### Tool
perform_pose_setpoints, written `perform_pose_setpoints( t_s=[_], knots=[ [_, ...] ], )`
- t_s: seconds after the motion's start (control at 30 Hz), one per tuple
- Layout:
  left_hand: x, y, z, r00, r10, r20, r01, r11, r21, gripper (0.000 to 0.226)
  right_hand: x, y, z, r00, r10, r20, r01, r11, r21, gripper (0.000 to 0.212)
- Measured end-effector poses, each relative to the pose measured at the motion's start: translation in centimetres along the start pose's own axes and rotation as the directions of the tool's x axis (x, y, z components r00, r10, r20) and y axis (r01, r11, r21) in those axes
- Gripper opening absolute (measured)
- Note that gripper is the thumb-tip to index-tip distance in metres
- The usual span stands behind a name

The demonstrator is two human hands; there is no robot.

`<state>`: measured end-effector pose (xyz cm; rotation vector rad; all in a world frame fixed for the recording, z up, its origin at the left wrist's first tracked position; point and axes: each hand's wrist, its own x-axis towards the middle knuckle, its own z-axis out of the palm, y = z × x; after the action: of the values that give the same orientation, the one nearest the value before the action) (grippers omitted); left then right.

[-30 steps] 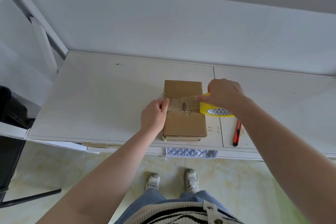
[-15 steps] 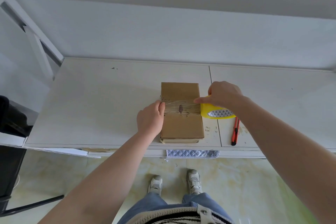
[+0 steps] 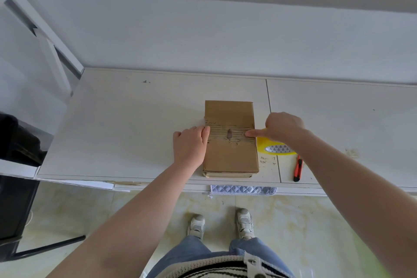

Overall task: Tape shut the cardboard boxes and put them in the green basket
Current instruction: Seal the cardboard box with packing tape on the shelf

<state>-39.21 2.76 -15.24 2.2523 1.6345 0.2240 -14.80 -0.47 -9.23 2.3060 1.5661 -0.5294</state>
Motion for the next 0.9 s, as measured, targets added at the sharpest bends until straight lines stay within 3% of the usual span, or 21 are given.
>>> perform_pose_setpoints(
  t_s=[0.2, 0.4, 0.47, 0.57, 0.67, 0.77, 0.9],
  knots=[
    [0.2, -0.2, -0.3, 0.998, 0.030, 0.060, -0.030, 1.000, -0.004, 0.050, 0.1, 0.4, 0.2, 1.000, -0.019, 0.007, 0.018, 0.993, 0.117, 0.077],
    [0.5, -0.8, -0.2, 0.984, 0.065, 0.169, -0.024, 0.972, -0.233, 0.053, 0.4, 0.2, 0.9, 0.997, 0.000, 0.073, -0.010, 0.990, 0.139, 0.076],
    [0.6, -0.8, -0.6, 0.980, 0.077, 0.183, -0.050, 0.988, -0.148, 0.055, 0.4, 0.2, 1.1, 0.997, 0.000, 0.074, -0.011, 0.988, 0.154, 0.076],
    [0.1, -0.5, -1.5, 0.998, 0.039, 0.054, -0.046, 0.987, 0.154, 0.056, 0.4, 0.2, 1.1, 0.998, -0.002, 0.069, -0.009, 0.987, 0.157, 0.077],
    [-1.0, -0.4, -1.7, 0.998, 0.017, -0.065, -0.005, 0.983, 0.184, 0.051, 0.4, 0.2, 1.3, 0.998, 0.006, 0.070, -0.017, 0.986, 0.163, 0.076],
    [-1.2, -0.2, -1.4, 0.999, 0.010, -0.035, -0.005, 0.991, 0.136, 0.047, 0.4, 0.2, 1.5, 0.998, 0.012, 0.060, -0.021, 0.986, 0.165, 0.077],
    [-0.5, -0.1, -1.0, 0.991, 0.032, 0.129, -0.007, 0.982, -0.188, 0.045, 0.4, 0.2, 1.7, 0.998, 0.019, 0.059, -0.029, 0.986, 0.166, 0.078]
  ],
)
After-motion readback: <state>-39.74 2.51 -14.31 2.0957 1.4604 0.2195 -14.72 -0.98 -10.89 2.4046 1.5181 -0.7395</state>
